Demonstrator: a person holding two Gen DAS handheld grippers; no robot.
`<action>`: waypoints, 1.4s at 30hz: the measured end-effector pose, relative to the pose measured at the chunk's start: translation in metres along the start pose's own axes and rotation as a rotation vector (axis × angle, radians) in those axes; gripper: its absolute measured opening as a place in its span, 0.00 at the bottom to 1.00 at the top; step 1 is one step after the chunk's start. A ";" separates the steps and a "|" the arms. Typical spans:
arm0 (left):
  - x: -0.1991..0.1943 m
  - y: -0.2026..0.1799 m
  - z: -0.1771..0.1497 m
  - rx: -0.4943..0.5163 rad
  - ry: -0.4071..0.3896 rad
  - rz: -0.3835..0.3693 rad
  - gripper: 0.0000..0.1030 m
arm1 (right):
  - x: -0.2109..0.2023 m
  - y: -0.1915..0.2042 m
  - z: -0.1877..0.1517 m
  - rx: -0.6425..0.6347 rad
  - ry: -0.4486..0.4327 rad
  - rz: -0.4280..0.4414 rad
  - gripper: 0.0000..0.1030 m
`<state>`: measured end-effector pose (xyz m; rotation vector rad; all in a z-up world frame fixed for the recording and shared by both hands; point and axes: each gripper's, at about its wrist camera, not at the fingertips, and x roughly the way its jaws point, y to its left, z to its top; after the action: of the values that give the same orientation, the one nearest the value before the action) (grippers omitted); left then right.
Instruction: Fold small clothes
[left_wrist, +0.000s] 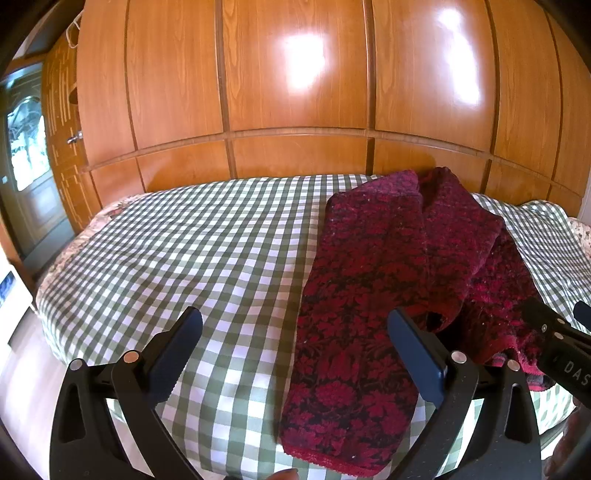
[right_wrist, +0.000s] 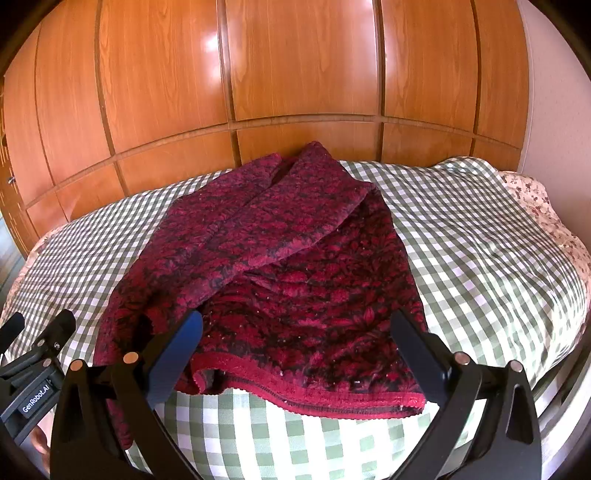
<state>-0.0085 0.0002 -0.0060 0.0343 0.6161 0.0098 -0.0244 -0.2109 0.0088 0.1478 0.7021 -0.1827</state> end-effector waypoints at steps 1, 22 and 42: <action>0.000 0.000 -0.001 0.001 0.002 0.000 0.96 | 0.000 0.000 0.000 0.000 0.001 -0.001 0.98; 0.014 -0.009 -0.009 0.057 0.048 -0.015 0.96 | 0.005 -0.004 -0.001 0.010 -0.001 -0.018 0.98; 0.018 -0.030 -0.027 0.192 0.107 -0.209 0.96 | 0.010 -0.007 -0.006 -0.003 0.019 -0.034 0.98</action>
<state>-0.0091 -0.0281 -0.0396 0.1563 0.7238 -0.2512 -0.0224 -0.2176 -0.0032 0.1345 0.7245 -0.2131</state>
